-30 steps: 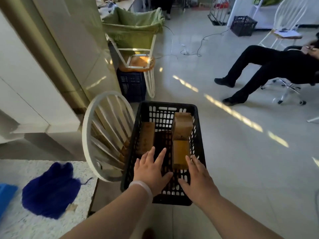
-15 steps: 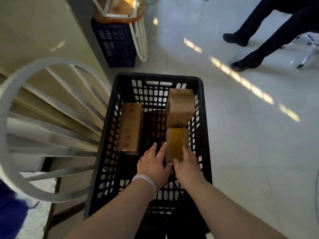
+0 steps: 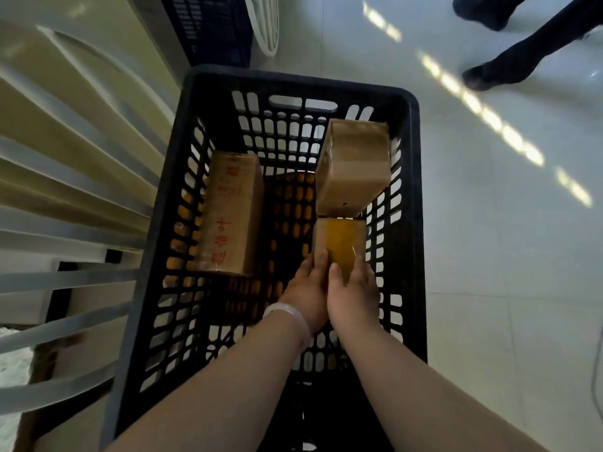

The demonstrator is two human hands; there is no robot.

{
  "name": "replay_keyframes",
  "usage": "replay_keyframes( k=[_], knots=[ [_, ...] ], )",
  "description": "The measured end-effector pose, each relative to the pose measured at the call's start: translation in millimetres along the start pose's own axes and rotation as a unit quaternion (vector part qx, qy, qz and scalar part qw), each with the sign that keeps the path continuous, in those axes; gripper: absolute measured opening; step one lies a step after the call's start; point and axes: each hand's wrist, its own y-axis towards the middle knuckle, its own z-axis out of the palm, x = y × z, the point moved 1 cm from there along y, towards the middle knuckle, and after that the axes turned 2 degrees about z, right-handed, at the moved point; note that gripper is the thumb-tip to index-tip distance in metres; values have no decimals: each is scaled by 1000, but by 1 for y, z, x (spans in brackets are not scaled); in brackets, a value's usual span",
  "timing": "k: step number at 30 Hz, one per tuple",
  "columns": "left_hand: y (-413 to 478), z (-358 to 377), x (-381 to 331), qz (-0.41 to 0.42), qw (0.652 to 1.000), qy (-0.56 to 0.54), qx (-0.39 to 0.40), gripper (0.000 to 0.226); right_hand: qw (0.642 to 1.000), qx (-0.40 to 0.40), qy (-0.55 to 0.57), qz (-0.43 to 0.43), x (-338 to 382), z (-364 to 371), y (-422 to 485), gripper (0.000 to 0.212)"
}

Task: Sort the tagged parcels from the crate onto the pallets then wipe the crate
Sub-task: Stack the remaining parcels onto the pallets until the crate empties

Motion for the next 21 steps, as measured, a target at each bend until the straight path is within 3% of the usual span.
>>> replay_keyframes(
  k=[5, 10, 13, 16, 21],
  knots=[
    [-10, -7, 9, -46, 995, -80, -48, 88, 995, 29, 94, 25, 9, -5, -1, 59],
    [-36, -32, 11, -43, 991, -18, -125, 93, 977, 121, 176, 20, 17, -7, -28, 28],
    [-56, -46, 5, -57, 987, -3, -152, 97, 968, 138, 209, -9, 25, -15, -53, 30],
    [-79, -59, -5, -70, 979, 13, -190, 104, 966, 129, 219, -43, 35, -24, -81, 46],
    [-128, -87, -23, -54, 972, -70, -220, 102, 967, 118, 200, -106, 48, -65, -114, 37]
  ],
)
